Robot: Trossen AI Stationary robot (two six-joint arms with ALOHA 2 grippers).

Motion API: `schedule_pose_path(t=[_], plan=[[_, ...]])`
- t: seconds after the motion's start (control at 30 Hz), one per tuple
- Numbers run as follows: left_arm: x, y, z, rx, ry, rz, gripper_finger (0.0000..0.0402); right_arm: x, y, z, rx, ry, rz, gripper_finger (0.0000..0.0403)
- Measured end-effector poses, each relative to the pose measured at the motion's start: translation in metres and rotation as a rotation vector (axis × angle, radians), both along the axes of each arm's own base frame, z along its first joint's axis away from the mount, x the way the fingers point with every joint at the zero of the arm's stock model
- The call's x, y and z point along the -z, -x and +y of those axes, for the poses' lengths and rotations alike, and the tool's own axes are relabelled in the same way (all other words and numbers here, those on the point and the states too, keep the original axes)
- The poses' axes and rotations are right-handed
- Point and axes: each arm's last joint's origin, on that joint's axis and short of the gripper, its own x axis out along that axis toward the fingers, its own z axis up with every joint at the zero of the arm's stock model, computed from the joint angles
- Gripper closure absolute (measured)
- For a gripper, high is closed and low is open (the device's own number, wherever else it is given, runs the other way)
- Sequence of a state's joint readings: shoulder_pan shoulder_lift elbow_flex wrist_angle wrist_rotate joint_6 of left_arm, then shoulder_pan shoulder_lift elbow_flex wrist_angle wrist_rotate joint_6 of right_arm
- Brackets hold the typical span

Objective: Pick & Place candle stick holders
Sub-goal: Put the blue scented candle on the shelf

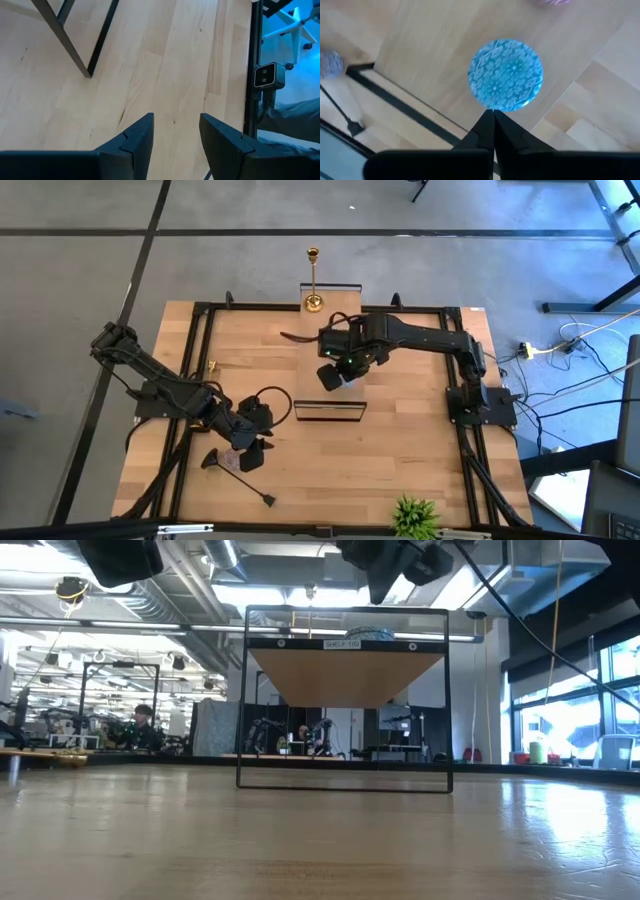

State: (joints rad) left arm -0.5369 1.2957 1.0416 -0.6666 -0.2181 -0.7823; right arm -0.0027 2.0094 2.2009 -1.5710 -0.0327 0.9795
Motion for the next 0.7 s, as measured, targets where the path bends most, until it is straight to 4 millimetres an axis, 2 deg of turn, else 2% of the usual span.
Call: schedule_pose_path(t=[0.1,0.27,0.47,0.6,0.7], plan=[[0.000,0.000,0.000,-0.006,0.005,0.001,0.0247,-0.001,0.002,0.023,-0.084,-0.006,-0.004,0.0401],[0.000,0.003,-0.002,-0.028,0.022,0.015,0.0247,-0.013,0.017,0.073,-0.190,0.018,-0.039,0.0401],[0.000,0.005,-0.002,-0.095,0.003,0.007,0.0247,-0.019,0.038,0.130,-0.199,0.055,-0.069,0.0402],[0.000,0.001,0.006,-0.137,-0.004,0.001,0.0247,-0.008,0.047,0.153,-0.200,0.053,-0.025,0.0402],[0.001,-0.005,0.018,-0.196,-0.015,-0.001,0.0247,0.004,0.049,0.159,-0.183,0.047,0.025,0.0402]])
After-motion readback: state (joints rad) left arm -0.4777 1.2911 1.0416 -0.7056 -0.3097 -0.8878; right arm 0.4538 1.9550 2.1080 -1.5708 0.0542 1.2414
